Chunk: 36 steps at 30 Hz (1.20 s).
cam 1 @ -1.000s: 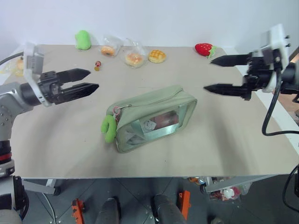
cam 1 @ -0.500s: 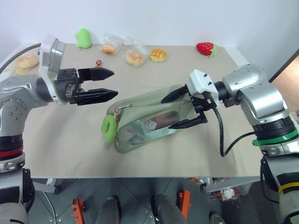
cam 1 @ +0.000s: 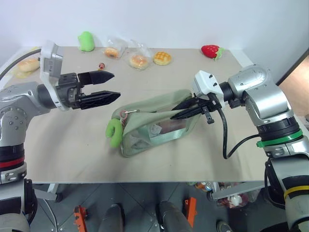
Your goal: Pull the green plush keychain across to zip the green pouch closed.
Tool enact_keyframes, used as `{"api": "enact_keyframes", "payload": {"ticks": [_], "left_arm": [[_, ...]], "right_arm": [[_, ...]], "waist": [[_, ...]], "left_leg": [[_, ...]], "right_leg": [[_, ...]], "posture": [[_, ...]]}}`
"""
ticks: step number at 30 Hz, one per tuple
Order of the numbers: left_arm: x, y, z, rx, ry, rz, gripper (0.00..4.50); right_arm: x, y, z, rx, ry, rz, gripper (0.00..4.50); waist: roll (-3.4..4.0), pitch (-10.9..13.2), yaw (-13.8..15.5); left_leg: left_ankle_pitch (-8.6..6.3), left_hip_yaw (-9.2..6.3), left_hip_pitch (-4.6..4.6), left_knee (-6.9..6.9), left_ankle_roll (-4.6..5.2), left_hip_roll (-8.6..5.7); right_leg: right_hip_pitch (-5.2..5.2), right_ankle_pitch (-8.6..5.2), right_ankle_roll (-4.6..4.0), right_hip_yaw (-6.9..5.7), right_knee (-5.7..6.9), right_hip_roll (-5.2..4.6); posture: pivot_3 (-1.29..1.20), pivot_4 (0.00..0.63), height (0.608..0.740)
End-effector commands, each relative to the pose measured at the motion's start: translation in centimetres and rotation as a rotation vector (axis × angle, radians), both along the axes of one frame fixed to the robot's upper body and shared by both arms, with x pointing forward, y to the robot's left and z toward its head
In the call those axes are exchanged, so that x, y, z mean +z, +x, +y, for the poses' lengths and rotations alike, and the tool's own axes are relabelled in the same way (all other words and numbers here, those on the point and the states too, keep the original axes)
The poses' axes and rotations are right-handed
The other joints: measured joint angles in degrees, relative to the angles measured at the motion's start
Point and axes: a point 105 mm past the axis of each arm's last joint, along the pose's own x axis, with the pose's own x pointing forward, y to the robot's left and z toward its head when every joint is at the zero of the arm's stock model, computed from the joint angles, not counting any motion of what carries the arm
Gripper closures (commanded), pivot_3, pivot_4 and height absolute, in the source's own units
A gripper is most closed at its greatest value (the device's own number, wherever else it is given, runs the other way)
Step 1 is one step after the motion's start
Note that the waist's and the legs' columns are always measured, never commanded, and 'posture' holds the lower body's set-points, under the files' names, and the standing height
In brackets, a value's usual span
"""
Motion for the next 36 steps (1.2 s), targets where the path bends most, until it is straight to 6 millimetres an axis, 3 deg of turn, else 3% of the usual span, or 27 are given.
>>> {"api": "enact_keyframes", "payload": {"ticks": [1, 7, 11, 17, 22, 27, 36], "left_arm": [[1.2, -0.7, 0.1, -0.010, -0.027, -0.053, 0.00], [1.0, -1.4, -0.7, -0.071, -0.011, -0.039, 0.00], [1.3, -2.0, -1.3, -0.117, -0.001, -0.040, 0.00], [2.0, -3.7, -2.3, -0.217, 0.023, -0.063, 0.00], [2.0, -3.4, -2.2, -0.206, 0.029, -0.070, 0.00], [1.5, -2.4, -1.1, -0.145, 0.030, -0.054, 0.00], [0.1, -0.8, 2.6, 0.018, 0.048, 0.030, 0.00]], "right_arm": [[0.0, -0.8, -0.2, 0.051, -0.024, 0.015, 4.46], [0.4, 0.1, -0.4, -0.024, 0.000, -0.021, 4.46], [2.3, 1.2, -1.1, -0.086, 0.048, -0.070, 4.46], [5.8, 4.4, -2.8, -0.267, 0.152, -0.137, 4.46], [7.3, 5.6, -3.0, -0.310, 0.187, -0.188, 4.46], [6.9, 5.9, -1.6, -0.280, 0.196, -0.183, 4.46], [3.6, 5.0, 0.7, -0.175, 0.158, -0.093, 4.46]], "waist": [[0.00, 0.0, 0.0], [0.00, 0.0, 0.0], [0.00, 0.0, 0.0], [0.00, 0.0, 0.0], [0.05, 0.0, -0.1], [0.07, 0.0, -0.4], [0.11, 0.1, -0.3]], "left_leg": [[0.00, 0.00, 0.00, 0.02, 0.00, 0.00], [0.00, 0.00, 0.03, 0.06, 0.00, 0.00], [0.00, 0.01, 0.02, 0.07, 0.00, 0.00], [0.01, 0.04, -0.03, 0.11, -0.01, -0.01], [0.00, 0.04, -0.06, 0.01, 0.00, -0.01], [0.00, 0.02, -0.04, -0.06, 0.00, 0.02], [0.00, 0.00, -0.07, -0.04, 0.00, 0.03]], "right_leg": [[0.01, 0.00, 0.00, 0.00, 0.00, 0.00], [0.05, 0.03, -0.02, 0.00, 0.01, 0.00], [0.05, 0.03, -0.02, 0.00, 0.01, -0.01], [0.02, 0.04, -0.03, 0.02, 0.00, -0.02], [-0.07, 0.00, 0.00, 0.03, 0.00, -0.01], [-0.10, 0.00, 0.00, 0.04, 0.01, 0.05], [-0.08, 0.00, 0.00, 0.03, 0.02, 0.06]], "posture": [[0.00, 0.150, 0.740], [0.00, 0.150, 0.740], [0.00, 0.150, 0.740], [0.00, 0.150, 0.740], [0.00, 0.150, 0.740], [0.00, 0.150, 0.740], [0.00, 0.150, 0.740]]}}
